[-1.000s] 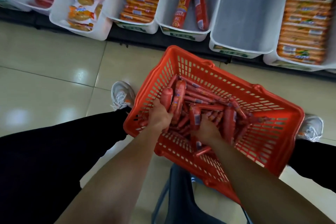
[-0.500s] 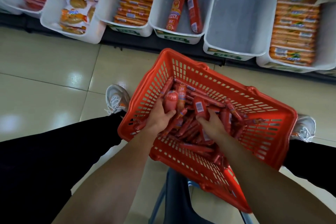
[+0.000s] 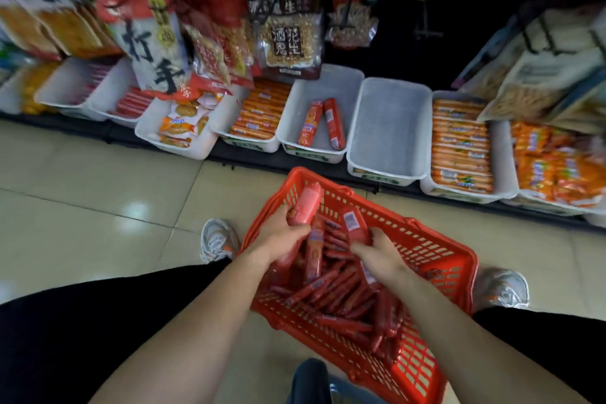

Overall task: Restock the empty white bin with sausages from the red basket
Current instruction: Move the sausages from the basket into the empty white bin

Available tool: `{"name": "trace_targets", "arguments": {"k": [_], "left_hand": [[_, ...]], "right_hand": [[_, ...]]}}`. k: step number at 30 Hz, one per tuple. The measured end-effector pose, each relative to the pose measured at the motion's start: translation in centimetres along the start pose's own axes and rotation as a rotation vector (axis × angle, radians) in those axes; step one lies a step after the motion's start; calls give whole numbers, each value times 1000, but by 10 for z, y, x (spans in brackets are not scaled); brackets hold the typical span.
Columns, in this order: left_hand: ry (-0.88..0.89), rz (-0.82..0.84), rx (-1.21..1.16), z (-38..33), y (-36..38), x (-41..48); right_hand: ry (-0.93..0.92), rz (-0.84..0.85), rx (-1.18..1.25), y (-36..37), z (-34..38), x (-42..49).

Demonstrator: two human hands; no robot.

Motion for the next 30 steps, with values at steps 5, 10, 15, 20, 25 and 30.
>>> {"name": "trace_targets", "arguments": {"k": [5, 10, 15, 20, 25, 30], "left_hand": [[83, -72, -82, -42, -34, 10], [124, -171, -80, -64, -67, 60], [153, -243, -10, -72, -88, 134], [216, -256, 2, -81, -91, 212], [226, -302, 106, -94, -95, 258], [247, -241, 205, -76, -78, 243]], "right_hand": [[-208, -37, 43, -24, 70, -13], [-252, -128, 40, -42, 130, 13], [-223, -112, 50, -38, 172, 78], [-234, -126, -10, -27, 211, 144], [-259, -314, -36, -24, 245, 183], [-359, -317, -193, -11, 216, 164]]}}
Point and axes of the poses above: each hand's wrist, its own x-axis towards the middle knuckle, its own y-axis out of the palm, z = x × y, the point moved 10 cm from there along x, towards the middle knuckle, and after that the axes turned 9 degrees about y, right-handed, at the moved point
